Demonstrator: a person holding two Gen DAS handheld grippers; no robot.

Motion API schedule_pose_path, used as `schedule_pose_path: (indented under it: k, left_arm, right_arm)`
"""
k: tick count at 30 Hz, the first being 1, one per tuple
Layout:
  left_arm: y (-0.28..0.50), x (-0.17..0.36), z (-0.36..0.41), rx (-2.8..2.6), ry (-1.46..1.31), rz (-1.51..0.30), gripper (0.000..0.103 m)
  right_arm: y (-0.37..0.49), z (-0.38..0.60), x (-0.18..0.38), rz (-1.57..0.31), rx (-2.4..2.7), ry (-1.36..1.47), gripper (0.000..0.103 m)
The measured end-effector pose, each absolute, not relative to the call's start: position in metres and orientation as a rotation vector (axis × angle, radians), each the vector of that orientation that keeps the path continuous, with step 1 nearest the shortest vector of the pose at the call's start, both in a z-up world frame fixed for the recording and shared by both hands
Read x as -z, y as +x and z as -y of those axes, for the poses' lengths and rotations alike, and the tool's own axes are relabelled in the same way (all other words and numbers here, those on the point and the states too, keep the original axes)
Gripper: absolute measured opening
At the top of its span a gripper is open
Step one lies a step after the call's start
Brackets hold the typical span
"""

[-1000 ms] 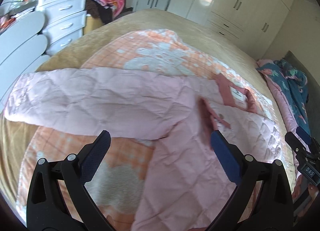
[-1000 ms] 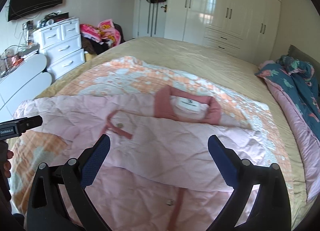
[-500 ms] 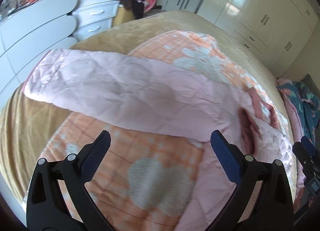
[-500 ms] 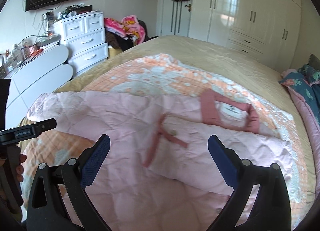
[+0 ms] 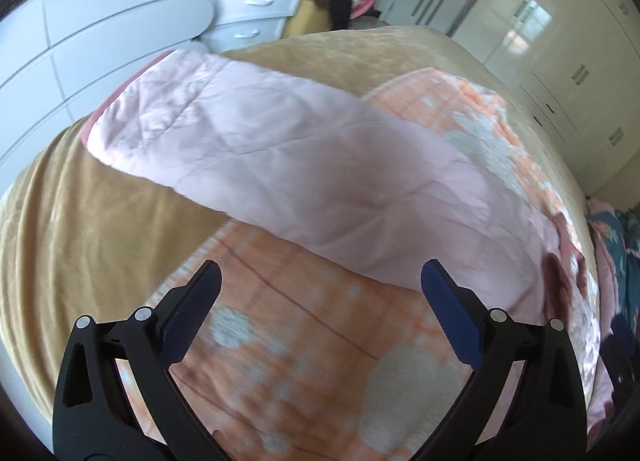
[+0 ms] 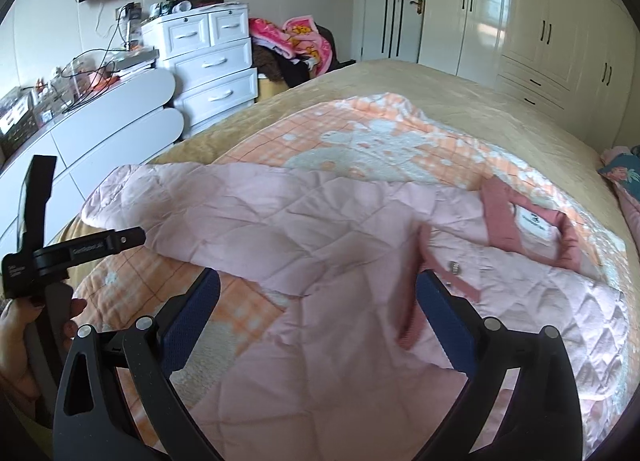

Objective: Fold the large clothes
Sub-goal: 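Move the left tool to the other sleeve cuff and close on it, then lift the sleeve with the left gripper and fold it across the front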

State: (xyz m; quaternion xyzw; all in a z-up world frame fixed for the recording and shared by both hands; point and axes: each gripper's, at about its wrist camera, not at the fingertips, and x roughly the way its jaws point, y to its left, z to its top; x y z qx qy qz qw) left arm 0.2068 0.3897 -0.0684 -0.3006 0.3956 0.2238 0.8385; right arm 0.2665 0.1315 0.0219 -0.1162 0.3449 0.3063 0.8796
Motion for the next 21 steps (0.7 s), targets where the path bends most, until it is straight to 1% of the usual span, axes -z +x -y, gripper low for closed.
schedule_pose_path:
  k: [6,16,17,18,19,20,21]
  left_arm:
    - [0.206,0.092,-0.425,-0.527,-0.745,-0.827,0.094]
    - [0.211,0.104,-0.482,-0.598,-0.910,-0.698,0.093]
    - [0.212,0.102,-0.486,-0.615,-0.911,-0.688,0.088]
    - [0.212,0.101,-0.488,-0.637,-0.904,-0.685,0.074]
    - [0.212,0.100,-0.492,-0.665,-0.899,-0.688,0.069]
    - [0.211,0.099,-0.494,-0.674,-0.904,-0.682,0.060]
    - [0.210,0.098,-0.495,-0.678,-0.907,-0.678,0.049]
  right_arm:
    - [0.267,-0.138,-0.014,-0.732,-0.649,-0.236,0.098]
    - [0.277,-0.121,-0.004,-0.755,-0.615,-0.213,0.098]
    - [0.278,-0.118,-0.004,-0.756,-0.611,-0.208,0.098]
    - [0.279,-0.115,-0.004,-0.758,-0.609,-0.205,0.098]
    - [0.280,-0.112,-0.004,-0.761,-0.608,-0.198,0.098]
    - [0.281,-0.110,-0.004,-0.763,-0.607,-0.192,0.098]
    - [0.281,-0.107,-0.005,-0.761,-0.604,-0.188,0.098]
